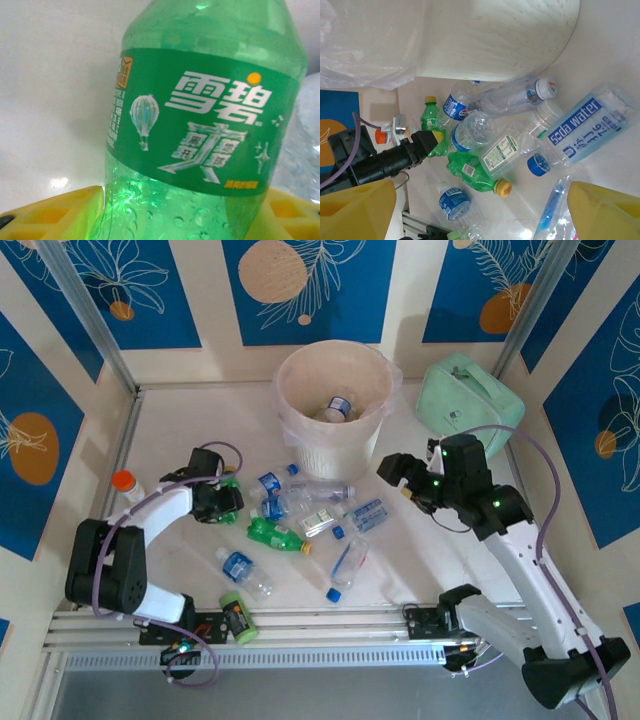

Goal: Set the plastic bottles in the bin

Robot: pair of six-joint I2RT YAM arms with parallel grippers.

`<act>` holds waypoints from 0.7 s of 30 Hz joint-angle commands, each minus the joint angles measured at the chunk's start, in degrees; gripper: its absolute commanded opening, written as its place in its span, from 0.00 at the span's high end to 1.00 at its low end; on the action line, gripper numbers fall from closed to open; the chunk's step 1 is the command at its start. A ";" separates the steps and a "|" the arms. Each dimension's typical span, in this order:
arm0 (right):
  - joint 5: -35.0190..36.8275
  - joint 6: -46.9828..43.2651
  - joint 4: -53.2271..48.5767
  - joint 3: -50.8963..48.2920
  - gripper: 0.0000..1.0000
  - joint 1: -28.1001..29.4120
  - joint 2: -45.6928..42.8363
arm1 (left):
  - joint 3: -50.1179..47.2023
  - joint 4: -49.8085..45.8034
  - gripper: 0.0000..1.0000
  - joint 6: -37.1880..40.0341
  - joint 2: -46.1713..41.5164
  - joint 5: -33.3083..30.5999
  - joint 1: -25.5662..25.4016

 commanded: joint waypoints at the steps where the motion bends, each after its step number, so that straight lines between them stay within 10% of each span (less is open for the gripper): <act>1: 0.49 -1.29 0.39 3.18 0.11 0.59 0.36 | -0.57 -3.03 0.53 -0.67 -4.80 0.81 0.77; 21: 4.50 -3.27 -0.80 12.42 0.12 11.44 0.33 | 20.32 -14.91 0.60 -1.57 -24.74 12.49 0.11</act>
